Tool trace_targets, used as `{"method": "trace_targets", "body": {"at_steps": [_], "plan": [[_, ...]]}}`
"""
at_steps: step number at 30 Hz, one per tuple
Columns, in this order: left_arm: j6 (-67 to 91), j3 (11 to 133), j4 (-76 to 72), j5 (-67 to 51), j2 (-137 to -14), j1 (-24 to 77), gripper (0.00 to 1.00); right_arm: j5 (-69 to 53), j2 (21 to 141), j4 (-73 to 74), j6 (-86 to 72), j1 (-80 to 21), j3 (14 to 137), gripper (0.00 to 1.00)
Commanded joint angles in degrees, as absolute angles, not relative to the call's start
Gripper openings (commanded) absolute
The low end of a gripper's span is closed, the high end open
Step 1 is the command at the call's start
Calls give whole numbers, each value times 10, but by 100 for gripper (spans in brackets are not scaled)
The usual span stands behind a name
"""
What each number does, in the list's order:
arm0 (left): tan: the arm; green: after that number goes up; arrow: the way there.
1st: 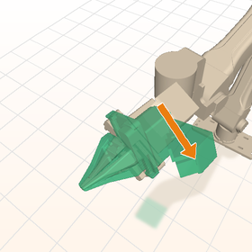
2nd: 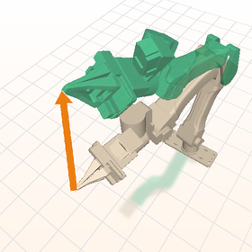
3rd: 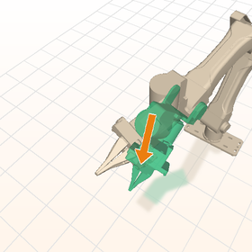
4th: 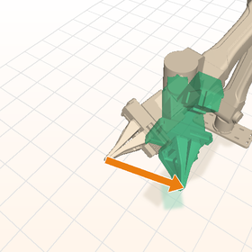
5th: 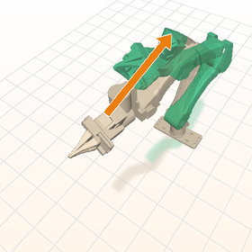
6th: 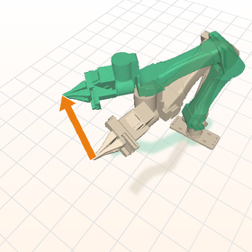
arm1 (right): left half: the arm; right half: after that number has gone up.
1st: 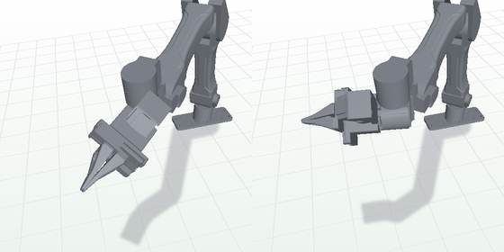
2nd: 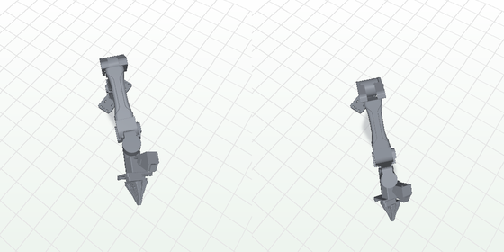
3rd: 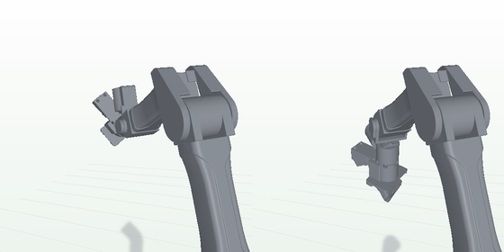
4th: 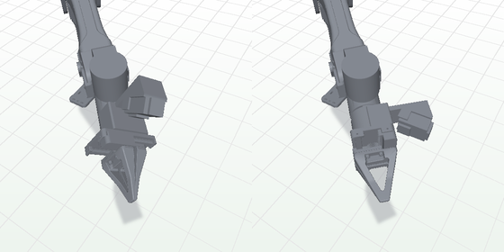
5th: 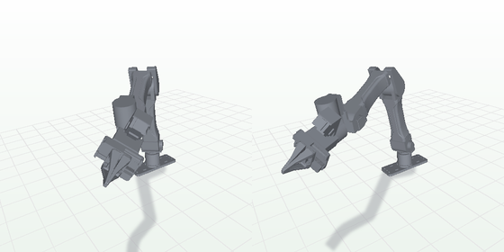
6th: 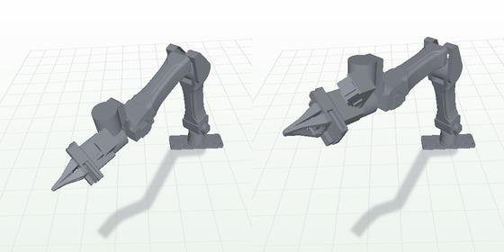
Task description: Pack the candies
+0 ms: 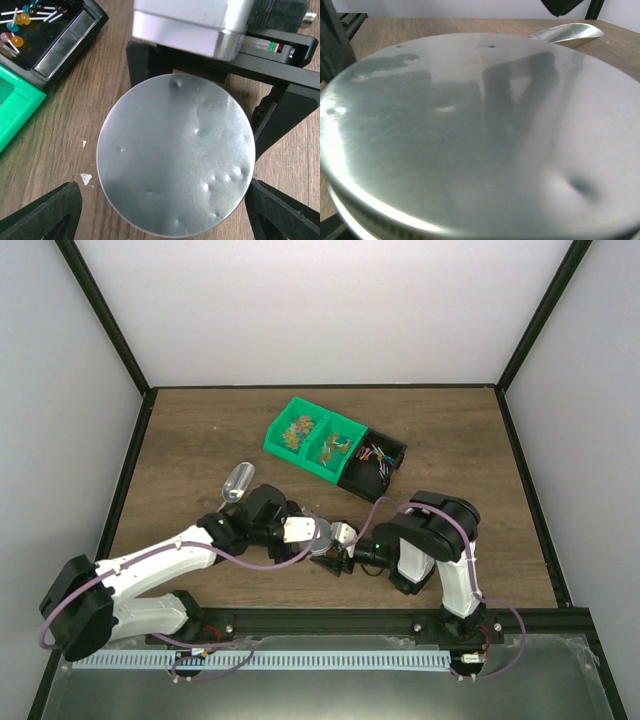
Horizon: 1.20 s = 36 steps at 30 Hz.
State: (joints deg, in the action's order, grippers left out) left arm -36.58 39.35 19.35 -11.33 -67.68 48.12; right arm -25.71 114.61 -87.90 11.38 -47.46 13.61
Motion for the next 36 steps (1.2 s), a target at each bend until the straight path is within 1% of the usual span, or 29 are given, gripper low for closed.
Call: {"method": "trace_targets", "body": {"at_steps": [1,8,11,15,19,20,26,31,36], "plan": [[-361,387,197,-88,-661,445,91,-283,1149,-905,139,-480,128,80],[-336,401,205,-109,-690,367,89,-288,1148,-906,142,-482,125,79],[-354,406,224,-131,-693,354,89,-275,1147,-899,129,-481,129,78],[-410,423,298,-227,-658,360,95,-250,1145,-884,109,-481,140,78],[-333,473,359,-250,-686,373,98,-212,1143,-870,90,-482,149,78],[-315,474,351,-250,-688,375,100,-204,1144,-869,85,-483,150,78],[-173,434,255,-200,-685,409,100,-153,1160,-859,73,-499,169,78],[-119,412,203,-152,-691,430,100,-123,1167,-858,77,-517,174,78],[-93,410,172,-143,-713,432,100,-115,1168,-851,71,-522,176,79]]}}
